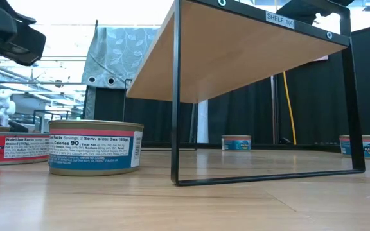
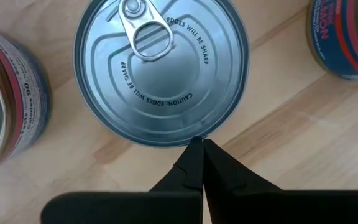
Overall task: Stack canned seafood by type on shelf
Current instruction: Stack the left red tuna can on top of the other red tuna can on the shelf
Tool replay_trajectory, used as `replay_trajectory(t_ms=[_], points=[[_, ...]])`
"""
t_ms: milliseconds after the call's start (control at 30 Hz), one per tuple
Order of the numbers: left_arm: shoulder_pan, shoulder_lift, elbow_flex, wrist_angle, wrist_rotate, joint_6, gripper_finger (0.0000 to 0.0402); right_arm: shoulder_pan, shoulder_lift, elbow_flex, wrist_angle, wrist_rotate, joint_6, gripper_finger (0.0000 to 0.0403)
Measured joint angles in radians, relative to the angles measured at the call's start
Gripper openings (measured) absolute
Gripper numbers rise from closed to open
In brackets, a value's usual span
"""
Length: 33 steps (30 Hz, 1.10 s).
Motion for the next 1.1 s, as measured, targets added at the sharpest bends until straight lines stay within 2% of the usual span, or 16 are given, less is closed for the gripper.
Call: replay_trajectory(t_ms=[367, 600, 1100], points=[[-0.019, 0.004, 0.012, -0.007, 0.011, -0.019, 0.0, 0.0, 0.0, 0.0, 0.0, 0.0, -0.003, 0.0], [-0.019, 0.003, 0.05, -0.046, -0.028, -0.019, 0.0, 0.0, 0.0, 0.0, -0.015, 0.0, -0.004, 0.0], [-0.051, 0.002, 0.078, -0.046, 0.009, -0.057, 0.0, 0.0, 0.0, 0.0, -0.043, 0.0, -0.004, 0.0]])
